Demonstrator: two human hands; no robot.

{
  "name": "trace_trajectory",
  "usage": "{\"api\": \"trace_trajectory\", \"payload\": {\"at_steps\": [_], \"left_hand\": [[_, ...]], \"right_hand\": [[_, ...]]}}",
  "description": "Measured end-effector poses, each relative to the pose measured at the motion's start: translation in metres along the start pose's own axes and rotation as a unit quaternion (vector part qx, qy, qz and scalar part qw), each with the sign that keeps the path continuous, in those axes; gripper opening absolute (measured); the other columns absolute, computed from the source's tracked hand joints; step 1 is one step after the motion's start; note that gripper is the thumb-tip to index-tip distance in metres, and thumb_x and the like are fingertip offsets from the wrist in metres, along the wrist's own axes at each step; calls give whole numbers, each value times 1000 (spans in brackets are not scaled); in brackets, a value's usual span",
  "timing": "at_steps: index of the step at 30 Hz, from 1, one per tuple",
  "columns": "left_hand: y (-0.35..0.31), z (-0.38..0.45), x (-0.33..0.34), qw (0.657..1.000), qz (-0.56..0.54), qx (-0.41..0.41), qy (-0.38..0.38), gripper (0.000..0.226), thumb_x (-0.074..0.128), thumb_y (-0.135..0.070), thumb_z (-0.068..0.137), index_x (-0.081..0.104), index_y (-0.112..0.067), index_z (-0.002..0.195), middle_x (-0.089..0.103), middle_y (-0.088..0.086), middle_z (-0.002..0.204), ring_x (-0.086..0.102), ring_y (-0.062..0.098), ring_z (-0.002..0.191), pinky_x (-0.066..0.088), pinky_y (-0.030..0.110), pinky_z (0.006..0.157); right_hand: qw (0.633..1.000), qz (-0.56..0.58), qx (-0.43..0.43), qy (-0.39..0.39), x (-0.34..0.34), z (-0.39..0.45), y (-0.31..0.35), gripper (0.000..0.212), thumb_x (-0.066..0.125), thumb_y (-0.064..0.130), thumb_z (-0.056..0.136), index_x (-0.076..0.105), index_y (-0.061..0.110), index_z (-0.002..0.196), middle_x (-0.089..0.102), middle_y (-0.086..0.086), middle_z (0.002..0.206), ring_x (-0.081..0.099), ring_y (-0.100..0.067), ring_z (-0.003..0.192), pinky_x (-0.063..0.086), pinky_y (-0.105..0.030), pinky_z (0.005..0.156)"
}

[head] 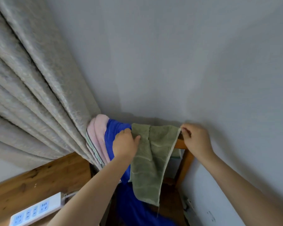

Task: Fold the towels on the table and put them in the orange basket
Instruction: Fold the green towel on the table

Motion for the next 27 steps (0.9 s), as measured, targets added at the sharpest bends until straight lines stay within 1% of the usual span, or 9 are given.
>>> {"api": "trace_trajectory", "payload": {"at_steps": [5, 9, 12, 15, 18, 21, 23, 25, 27], "left_hand": [[-14, -1, -4, 999, -42, 15, -24, 24, 46, -25, 93, 49, -8, 76, 57, 10, 79, 54, 26, 79, 42, 36, 66], [-24, -5, -23, 991, -99, 67, -64, 37, 49, -15, 90, 29, -21, 59, 36, -6, 62, 39, 15, 62, 25, 23, 49], [-30, -14, -30, 982, -96, 132, -99, 27, 54, -11, 88, 37, -14, 66, 40, -2, 69, 37, 15, 63, 26, 24, 54], [-32, -23, -3, 984, -44, 170, -23, 18, 53, -18, 90, 48, -12, 74, 47, 2, 79, 41, 13, 75, 30, 22, 60], [-28, -25, 18, 987, -72, 140, 30, 20, 49, -18, 93, 60, -4, 84, 52, 1, 89, 45, 11, 81, 34, 17, 68], [-32, -27, 24, 989, -96, 111, 13, 25, 43, -11, 93, 64, 0, 88, 57, 6, 98, 52, 18, 89, 41, 21, 74], [-29, -27, 22, 992, -102, 69, -22, 26, 41, -8, 93, 65, -1, 95, 55, 5, 110, 53, 20, 94, 41, 21, 73], [-20, -26, 18, 991, -126, -5, -46, 22, 40, -6, 92, 61, -2, 100, 51, 7, 113, 53, 20, 86, 40, 24, 66], [-14, -23, 17, 989, -127, -66, -46, 15, 41, -9, 93, 53, -3, 98, 52, 10, 105, 49, 20, 74, 37, 28, 58]], "right_hand": [[999, 22, 35, 11, 8, -5, -2, 19, 51, 2, 87, 70, 2, 84, 69, -15, 74, 48, -16, 59, 29, -23, 52], [997, 53, 61, 1, 5, -5, -2, 24, 50, 3, 88, 68, 2, 104, 72, -16, 82, 52, -11, 60, 30, -14, 48], [997, 59, 50, 18, 8, -7, 5, 19, 53, 6, 86, 69, -4, 91, 70, -21, 76, 64, -29, 67, 47, -30, 57], [997, 28, 43, 61, 22, -10, 5, 17, 53, 4, 85, 65, -6, 77, 65, -22, 73, 60, -33, 73, 44, -36, 64], [995, -1, 43, 87, 30, -13, 1, 22, 45, -2, 87, 67, -3, 86, 66, -17, 82, 60, -30, 81, 40, -30, 65], [995, -24, 43, 84, 26, -13, 1, 25, 44, 0, 88, 67, 0, 95, 67, -13, 93, 60, -27, 89, 41, -26, 68], [997, -24, 47, 64, 17, -11, 1, 24, 44, 0, 88, 68, -1, 91, 68, -16, 90, 61, -29, 85, 46, -31, 70], [997, -22, 53, 47, 9, -12, 1, 23, 46, 0, 87, 68, -2, 91, 68, -18, 89, 62, -30, 83, 49, -36, 72], [997, -20, 55, 41, 6, -13, 1, 22, 46, -1, 86, 68, -3, 91, 68, -19, 89, 62, -30, 82, 51, -38, 72]]}}
Point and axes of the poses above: each hand's wrist, its own z-axis towards the middle knuckle, its own x-axis out of the palm, y = z × x, the point moved 8 cm from there along z, towards the middle knuckle
